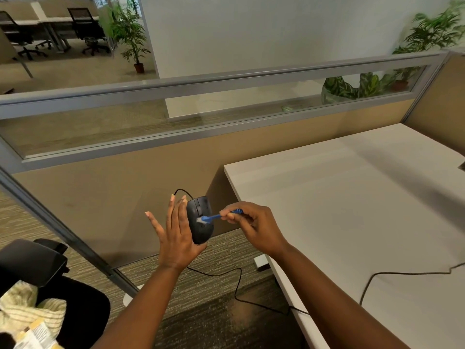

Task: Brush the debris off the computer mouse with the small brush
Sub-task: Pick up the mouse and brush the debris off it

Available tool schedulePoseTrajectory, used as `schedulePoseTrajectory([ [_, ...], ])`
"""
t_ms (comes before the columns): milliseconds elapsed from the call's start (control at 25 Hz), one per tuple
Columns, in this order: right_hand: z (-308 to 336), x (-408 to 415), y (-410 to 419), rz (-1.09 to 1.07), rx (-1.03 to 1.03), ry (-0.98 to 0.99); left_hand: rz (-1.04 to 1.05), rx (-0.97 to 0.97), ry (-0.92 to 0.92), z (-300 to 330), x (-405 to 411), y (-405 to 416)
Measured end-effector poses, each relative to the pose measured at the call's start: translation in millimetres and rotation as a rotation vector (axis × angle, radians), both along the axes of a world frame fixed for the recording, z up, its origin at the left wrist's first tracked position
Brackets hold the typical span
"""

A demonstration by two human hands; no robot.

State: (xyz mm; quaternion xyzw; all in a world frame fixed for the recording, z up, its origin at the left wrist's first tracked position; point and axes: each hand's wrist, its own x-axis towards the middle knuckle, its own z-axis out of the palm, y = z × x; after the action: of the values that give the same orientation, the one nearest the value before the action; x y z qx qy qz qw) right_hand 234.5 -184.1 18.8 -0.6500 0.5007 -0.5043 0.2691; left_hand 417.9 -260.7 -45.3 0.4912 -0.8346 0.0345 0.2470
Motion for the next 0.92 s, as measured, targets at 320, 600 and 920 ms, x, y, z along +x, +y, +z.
schedulePoseTrajectory([
  [320, -2.6, -0.5, -1.2, -0.023, 0.040, 0.015, 0.007, 0.001, -0.027, 0.0, 0.0, 0.0],
  [600, -5.7, -1.7, -1.3, 0.007, 0.072, 0.169, 0.017, -0.010, -0.015, 0.0, 0.8, 0.1],
  [920, -6.0, 1.0, -2.1, 0.002, 0.057, 0.229, 0.028, 0.021, -0.011, -0.7, -0.3, 1.0],
])
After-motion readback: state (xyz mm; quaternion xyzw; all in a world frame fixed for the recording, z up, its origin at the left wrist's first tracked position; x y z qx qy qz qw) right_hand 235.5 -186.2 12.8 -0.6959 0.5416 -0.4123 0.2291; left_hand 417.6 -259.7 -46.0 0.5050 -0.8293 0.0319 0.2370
